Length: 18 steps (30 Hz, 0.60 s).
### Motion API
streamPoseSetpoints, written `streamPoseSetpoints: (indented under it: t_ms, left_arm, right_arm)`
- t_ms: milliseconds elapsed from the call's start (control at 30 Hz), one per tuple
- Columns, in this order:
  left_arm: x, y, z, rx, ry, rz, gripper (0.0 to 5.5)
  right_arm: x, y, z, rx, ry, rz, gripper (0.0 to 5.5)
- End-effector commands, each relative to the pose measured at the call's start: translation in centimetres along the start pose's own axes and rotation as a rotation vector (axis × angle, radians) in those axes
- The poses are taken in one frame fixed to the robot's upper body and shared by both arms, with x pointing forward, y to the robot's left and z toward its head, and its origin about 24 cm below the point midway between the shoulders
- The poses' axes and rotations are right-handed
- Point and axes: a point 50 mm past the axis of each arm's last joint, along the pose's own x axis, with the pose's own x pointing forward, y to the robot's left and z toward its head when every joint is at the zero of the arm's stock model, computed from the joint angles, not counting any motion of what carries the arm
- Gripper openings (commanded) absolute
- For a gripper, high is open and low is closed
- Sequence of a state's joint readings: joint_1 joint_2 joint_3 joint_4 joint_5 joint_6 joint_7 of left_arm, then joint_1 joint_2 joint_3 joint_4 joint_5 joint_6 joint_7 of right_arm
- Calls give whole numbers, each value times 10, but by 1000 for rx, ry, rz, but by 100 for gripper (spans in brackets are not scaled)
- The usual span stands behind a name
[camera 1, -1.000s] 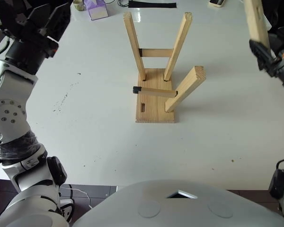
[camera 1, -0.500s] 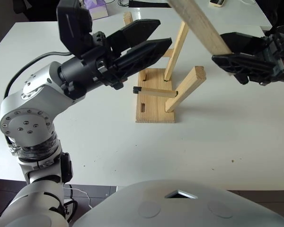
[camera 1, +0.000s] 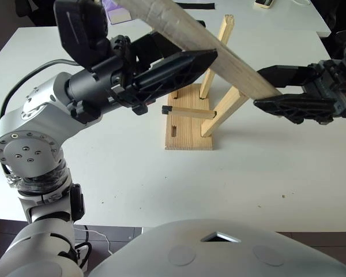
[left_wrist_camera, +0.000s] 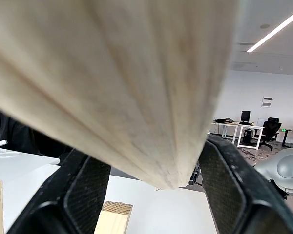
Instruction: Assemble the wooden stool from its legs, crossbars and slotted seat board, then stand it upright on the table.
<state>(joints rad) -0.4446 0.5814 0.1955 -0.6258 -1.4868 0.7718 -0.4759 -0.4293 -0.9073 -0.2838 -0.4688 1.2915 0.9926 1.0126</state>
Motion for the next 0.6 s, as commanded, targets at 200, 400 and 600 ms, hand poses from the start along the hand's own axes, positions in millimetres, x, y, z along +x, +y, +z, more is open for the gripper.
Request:
streamPoseSetpoints:
  t_ms: [200,400,600]
  left_arm:
    - [6,-4,-2,5,49,-60,292]
    - [3,-6,-4,-11,48,-101,216]
    - [0,4,-12,19,105,-26,211]
  right_arm:
    - [4,2,2,-28,32,36,213]
    - [4,2,2,-30,40,46,213]
    - [4,1,1,-44,61,50,211]
